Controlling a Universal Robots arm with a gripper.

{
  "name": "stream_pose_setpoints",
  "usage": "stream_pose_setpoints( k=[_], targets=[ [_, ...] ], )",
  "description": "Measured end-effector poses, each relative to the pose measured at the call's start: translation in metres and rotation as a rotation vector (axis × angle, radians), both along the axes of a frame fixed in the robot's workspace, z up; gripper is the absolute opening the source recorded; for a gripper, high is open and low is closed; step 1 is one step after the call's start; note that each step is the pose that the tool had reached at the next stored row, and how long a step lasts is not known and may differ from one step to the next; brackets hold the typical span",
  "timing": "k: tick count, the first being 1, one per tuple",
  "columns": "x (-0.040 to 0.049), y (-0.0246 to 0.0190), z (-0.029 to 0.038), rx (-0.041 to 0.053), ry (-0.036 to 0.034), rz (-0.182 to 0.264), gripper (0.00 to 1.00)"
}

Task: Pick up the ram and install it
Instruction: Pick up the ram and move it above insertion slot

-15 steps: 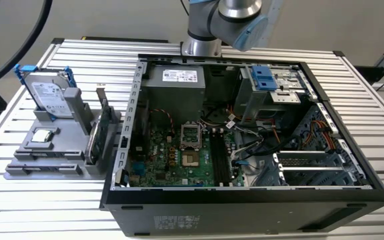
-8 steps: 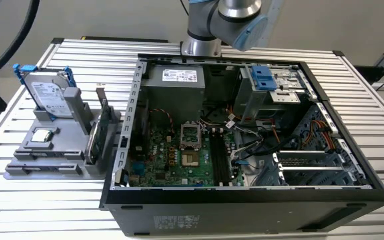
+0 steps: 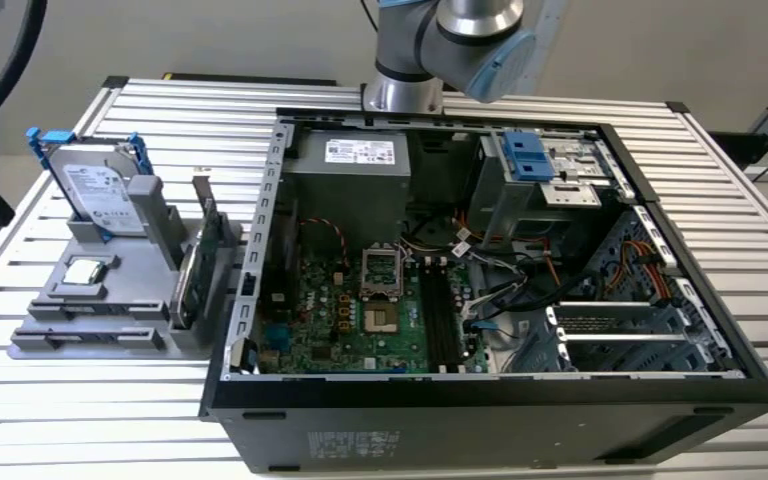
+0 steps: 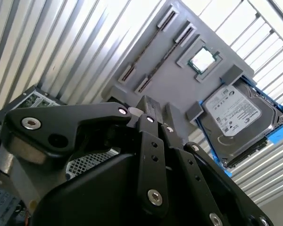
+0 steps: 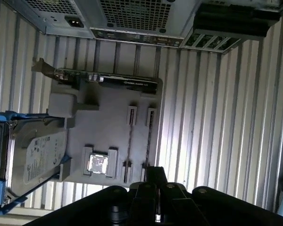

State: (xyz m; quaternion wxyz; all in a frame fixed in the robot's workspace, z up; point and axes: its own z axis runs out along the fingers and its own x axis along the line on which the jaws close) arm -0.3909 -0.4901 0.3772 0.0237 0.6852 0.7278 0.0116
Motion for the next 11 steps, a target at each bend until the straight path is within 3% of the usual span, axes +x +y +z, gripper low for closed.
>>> stream_pose_setpoints(
  k=[11],
  targets=[
    [0.0, 0.0, -0.001, 0.0, 0.0, -0.147, 0.0]
  ],
)
